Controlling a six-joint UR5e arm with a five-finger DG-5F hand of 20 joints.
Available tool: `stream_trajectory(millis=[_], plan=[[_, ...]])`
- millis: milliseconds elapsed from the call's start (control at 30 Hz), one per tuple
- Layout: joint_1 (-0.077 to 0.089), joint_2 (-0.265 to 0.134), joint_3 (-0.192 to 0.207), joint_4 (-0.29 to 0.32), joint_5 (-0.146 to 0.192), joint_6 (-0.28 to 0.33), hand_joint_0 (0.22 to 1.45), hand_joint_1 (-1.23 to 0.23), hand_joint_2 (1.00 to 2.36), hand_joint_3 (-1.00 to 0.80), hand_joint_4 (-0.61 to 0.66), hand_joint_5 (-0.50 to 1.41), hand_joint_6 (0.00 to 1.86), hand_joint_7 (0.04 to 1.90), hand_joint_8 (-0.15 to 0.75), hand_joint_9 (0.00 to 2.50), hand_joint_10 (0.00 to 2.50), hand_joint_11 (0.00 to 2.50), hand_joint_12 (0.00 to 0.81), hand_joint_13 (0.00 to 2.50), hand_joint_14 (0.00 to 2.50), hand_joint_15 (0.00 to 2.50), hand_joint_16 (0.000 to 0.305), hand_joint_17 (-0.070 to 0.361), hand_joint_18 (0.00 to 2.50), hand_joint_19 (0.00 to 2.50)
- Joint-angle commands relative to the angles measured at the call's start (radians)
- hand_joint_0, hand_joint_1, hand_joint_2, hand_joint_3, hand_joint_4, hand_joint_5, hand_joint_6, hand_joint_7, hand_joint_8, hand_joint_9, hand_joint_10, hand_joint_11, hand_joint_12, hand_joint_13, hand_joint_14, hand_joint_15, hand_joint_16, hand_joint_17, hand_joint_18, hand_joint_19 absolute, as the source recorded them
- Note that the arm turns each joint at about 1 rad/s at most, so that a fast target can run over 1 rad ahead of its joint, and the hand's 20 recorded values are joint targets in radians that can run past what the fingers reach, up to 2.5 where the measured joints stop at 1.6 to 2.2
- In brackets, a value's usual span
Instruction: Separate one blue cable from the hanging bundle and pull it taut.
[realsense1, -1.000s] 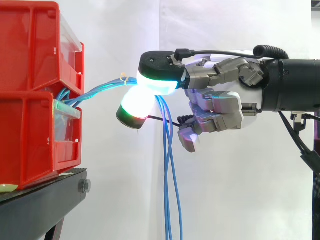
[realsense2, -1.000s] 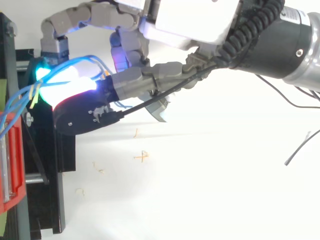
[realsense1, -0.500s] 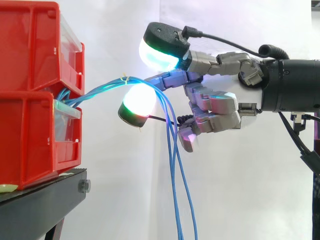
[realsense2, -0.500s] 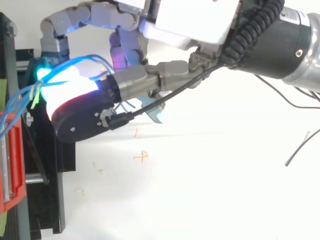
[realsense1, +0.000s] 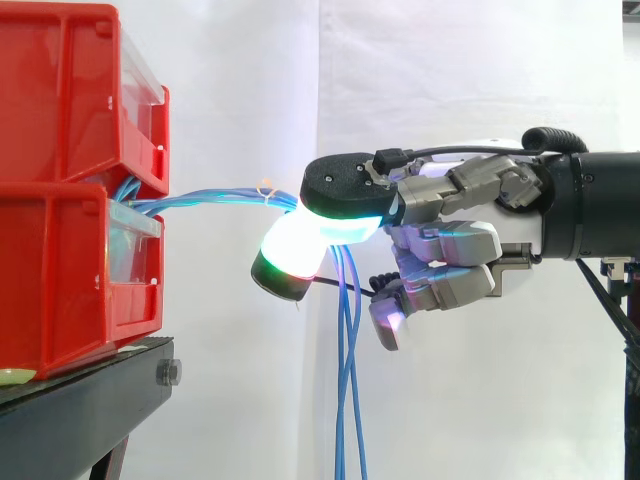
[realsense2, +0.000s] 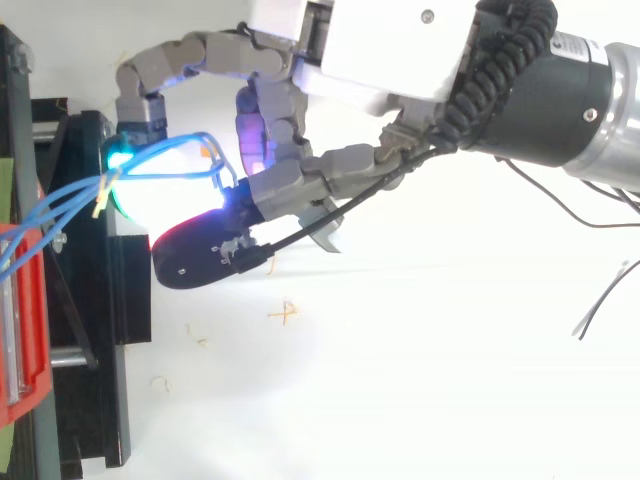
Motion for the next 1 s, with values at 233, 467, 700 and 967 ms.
stream_trajectory(millis=[233,467,700,967], plan=[[0.006,0.0,-0.006,-0.05,0.01,0.096,0.71,-0.83,1.03,-0.1,0.21,0.12,0.51,1.16,0.153,2.01,0.03,0.55,0.314,1.73,0.02,1.12,0.049,0.109,1.05,0.85],[0.011,-0.001,-0.006,-0.073,0.004,0.105,0.71,-0.83,1.03,-0.09,0.21,0.12,0.51,1.13,0.153,2.01,0.02,0.56,0.308,1.74,0.02,1.13,0.047,0.107,1.07,0.85],[0.003,-0.001,-0.006,-0.005,0.001,-0.085,0.71,-0.83,1.02,-0.09,0.21,0.11,0.51,1.1,0.151,2.01,0.02,0.56,0.309,1.74,0.02,1.13,0.047,0.106,1.08,0.85],[-0.002,-0.001,-0.021,0.113,-0.001,-0.343,0.71,-0.83,1.02,-0.09,0.22,0.11,0.51,1.1,0.154,2.02,0.03,0.57,0.314,1.75,0.03,1.13,0.047,0.105,1.08,0.85]])
